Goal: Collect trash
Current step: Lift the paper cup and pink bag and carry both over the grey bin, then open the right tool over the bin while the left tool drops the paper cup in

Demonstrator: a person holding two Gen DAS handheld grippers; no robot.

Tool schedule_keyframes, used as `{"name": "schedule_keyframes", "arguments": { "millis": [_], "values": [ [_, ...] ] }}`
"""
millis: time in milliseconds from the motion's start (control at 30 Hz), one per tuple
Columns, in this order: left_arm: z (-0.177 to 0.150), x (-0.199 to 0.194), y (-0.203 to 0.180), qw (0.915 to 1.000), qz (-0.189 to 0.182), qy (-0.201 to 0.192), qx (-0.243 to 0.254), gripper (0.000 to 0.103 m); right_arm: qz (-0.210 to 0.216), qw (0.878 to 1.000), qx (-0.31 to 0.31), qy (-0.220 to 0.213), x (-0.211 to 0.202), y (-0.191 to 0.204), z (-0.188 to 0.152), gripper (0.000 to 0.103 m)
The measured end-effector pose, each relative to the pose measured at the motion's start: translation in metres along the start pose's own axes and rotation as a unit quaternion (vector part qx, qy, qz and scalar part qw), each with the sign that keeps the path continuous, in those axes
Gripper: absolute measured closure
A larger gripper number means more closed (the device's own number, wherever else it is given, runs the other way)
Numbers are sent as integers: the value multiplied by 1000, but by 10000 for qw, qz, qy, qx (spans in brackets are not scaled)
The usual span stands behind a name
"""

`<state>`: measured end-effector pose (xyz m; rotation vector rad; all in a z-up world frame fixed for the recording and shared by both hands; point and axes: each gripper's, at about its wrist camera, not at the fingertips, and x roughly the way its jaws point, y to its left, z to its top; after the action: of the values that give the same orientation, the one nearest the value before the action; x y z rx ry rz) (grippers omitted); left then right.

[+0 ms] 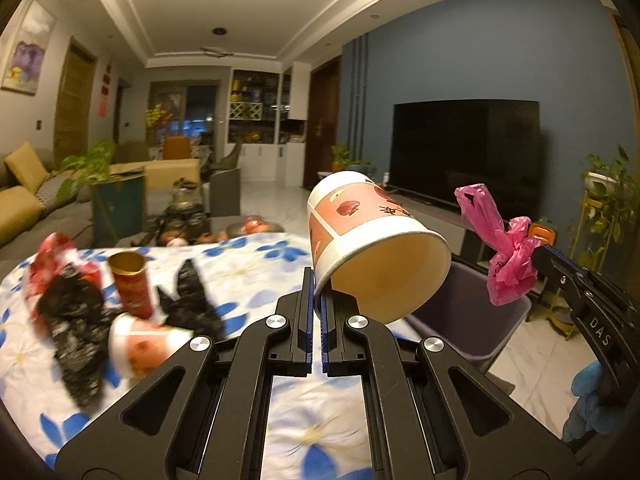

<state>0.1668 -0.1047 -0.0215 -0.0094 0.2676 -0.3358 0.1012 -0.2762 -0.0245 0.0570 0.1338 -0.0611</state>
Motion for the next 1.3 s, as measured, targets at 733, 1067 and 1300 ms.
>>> {"name": "schedule_keyframes", "arguments": {
  "millis": [733, 1067, 1300],
  "values": [
    [-3, 115, -94, 9951, -930, 251, 201, 101, -749, 9966, 273, -213, 31, -74, -9, 99],
    [-10, 133, -109, 9940, -983, 373, 300, 101, -675, 9968, 398, -172, 46, -75, -14, 99],
    [-13, 145, -117, 9930, -1039, 498, 259, 101, -609, 9968, 488, -165, 49, -78, -14, 99]
  ]
}}
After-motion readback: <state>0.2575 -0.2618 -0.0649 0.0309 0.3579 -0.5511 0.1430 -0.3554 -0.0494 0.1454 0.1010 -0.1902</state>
